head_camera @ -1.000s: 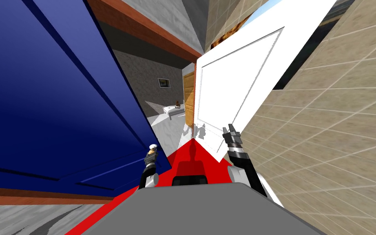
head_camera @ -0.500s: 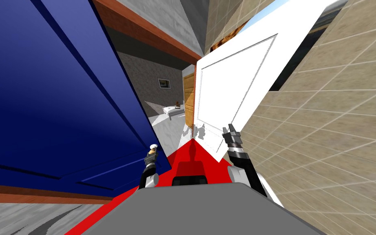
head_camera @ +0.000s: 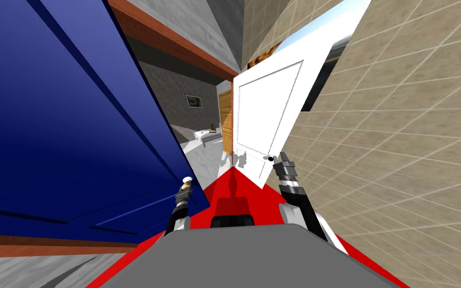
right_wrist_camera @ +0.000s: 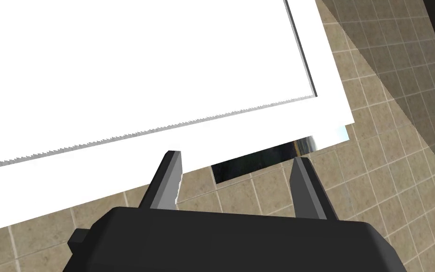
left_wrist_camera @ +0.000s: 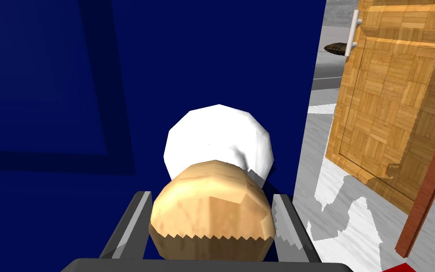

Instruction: Pull the door open

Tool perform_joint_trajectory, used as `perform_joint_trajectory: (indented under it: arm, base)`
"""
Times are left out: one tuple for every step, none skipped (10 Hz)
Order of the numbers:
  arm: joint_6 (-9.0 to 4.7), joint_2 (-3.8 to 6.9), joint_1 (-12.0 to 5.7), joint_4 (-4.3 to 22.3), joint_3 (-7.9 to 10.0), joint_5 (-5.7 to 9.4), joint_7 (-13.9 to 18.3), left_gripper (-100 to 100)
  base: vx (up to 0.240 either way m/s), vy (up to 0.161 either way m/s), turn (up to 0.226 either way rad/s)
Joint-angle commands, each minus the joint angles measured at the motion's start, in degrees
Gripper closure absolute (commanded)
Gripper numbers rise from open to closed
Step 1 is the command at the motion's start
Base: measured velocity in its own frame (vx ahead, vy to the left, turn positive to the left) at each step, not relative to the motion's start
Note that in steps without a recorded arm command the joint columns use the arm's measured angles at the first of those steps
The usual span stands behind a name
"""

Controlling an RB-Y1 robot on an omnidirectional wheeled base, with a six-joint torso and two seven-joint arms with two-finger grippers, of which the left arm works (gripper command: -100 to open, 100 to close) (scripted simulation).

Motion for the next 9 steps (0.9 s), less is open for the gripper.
perform_joint_trajectory:
  arm:
    - [-0.4, 1.23, 0.54, 0.0, -1.39, -0.53, 2.1, 100]
    - [-0.53, 2.04, 0.87, -0.08, -2.17, -0.82, 3.26, 100]
    - [-0.66, 2.8, 1.19, -0.15, -2.91, -1.1, 4.36, 100]
    - [-0.77, 3.49, 1.47, -0.22, -3.59, -1.35, 5.36, 100]
    - [-0.87, 4.09, 1.72, -0.28, -4.17, -1.57, 6.22, 100]
    - [-0.98, 4.75, 1.99, -0.35, -4.82, -1.81, 7.17, 100]
    - [-0.74, 4.3, 1.83, -0.3, -4.38, -1.61, 6.43, 100]
    - [-1.24, 5.14, 2.49, -0.6, -5.65, -2.17, 7.71, 100]
    - [-1.55, 5.61, 2.81, -0.8, -6.25, -2.44, 8.3, 100]
  base:
    - [-0.228, 0.031, -0.178]
    - [-0.212, 0.034, -0.168]
    - [-0.206, 0.026, -0.188]
    - [-0.191, 0.019, -0.155]
    - [-0.173, 0.016, -0.112]
    - [-0.187, 0.019, -0.121]
    - [-0.086, 0.008, -0.037]
    - [-0.152, 0.014, -0.104]
    - [-0.219, 0.017, -0.123]
